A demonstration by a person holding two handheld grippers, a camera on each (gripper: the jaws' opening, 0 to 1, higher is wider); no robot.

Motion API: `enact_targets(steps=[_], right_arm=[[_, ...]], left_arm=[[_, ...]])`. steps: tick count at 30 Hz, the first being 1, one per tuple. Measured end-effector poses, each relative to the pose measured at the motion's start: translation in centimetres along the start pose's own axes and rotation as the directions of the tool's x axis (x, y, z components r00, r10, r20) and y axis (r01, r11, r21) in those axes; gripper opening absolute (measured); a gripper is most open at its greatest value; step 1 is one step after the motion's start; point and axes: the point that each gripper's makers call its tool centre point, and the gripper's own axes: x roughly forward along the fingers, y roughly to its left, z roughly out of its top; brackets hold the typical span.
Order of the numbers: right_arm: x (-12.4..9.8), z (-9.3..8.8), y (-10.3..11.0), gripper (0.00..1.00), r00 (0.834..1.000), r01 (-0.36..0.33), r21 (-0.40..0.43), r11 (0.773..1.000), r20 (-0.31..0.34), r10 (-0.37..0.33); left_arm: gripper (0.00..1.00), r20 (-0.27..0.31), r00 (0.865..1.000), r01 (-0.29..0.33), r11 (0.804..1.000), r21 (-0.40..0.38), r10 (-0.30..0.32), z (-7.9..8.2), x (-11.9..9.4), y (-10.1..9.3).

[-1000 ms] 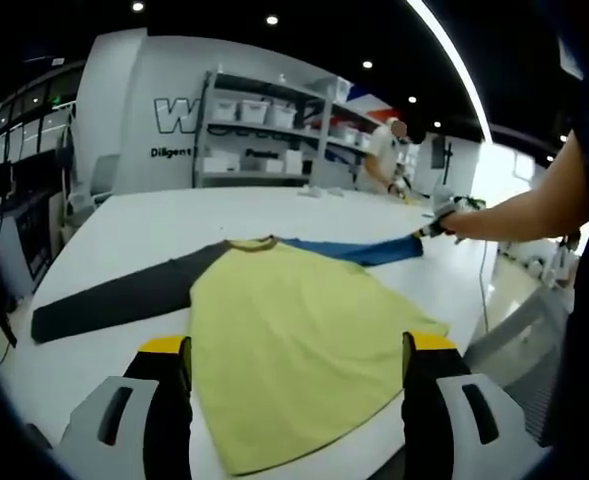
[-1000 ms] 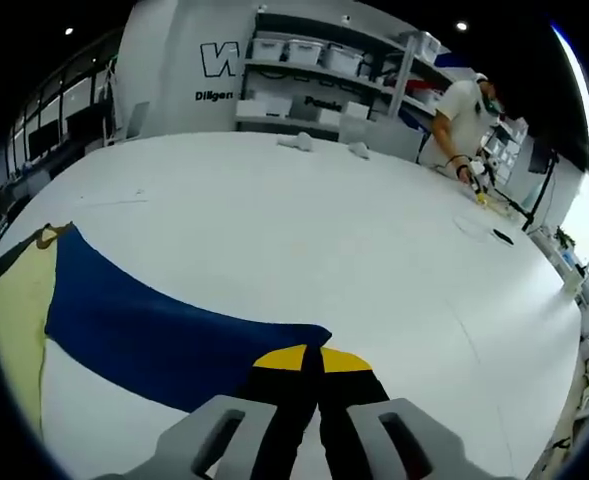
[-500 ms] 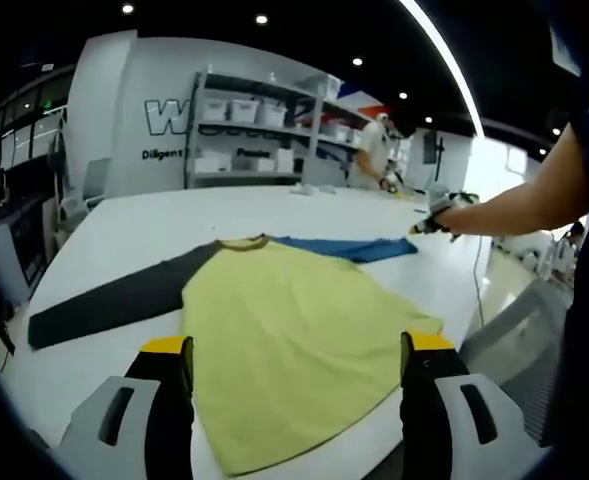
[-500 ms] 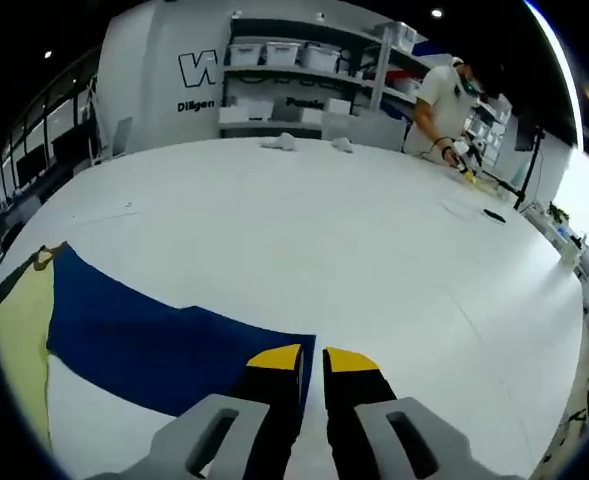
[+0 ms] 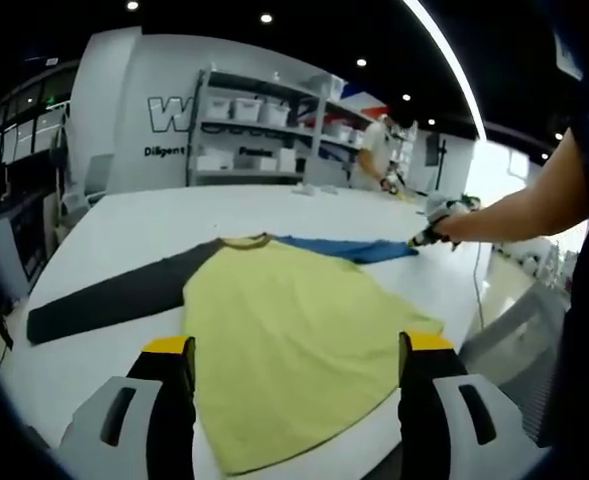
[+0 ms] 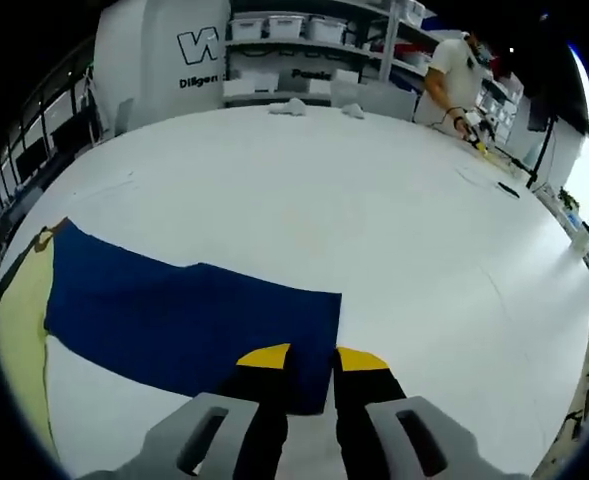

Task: Fold the garment on the visible template until the final outline fits inside the template.

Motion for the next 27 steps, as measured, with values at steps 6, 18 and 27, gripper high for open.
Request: enact_targets(steps=[6,18,27], right_arm=[[-1.0,-0.2,0.2,0.11,1.0,-0.002,0.048,0.999,0.019,0.002],[-0.1,0.4,-0.3,0.16,1.0,0.005,0.077,0.997,0.01,-0.005],[0.0,0.5,-0.5,0.16,1.0,-0.013,0.133,0.991,0.025,0.009]], left_arm=[[0.78,-0.004,1.0,0.0,1.0,0.0,0.0,-0.1,0.0,0.0],[0.77,-0.016,1.0,-0.001,1.0,0.003,0.001,-0.3,0.1,0.0],[0.76,-0.019,1.0,-0.002,1.0,0.003,0.002,-0.4,0.1,0.0]])
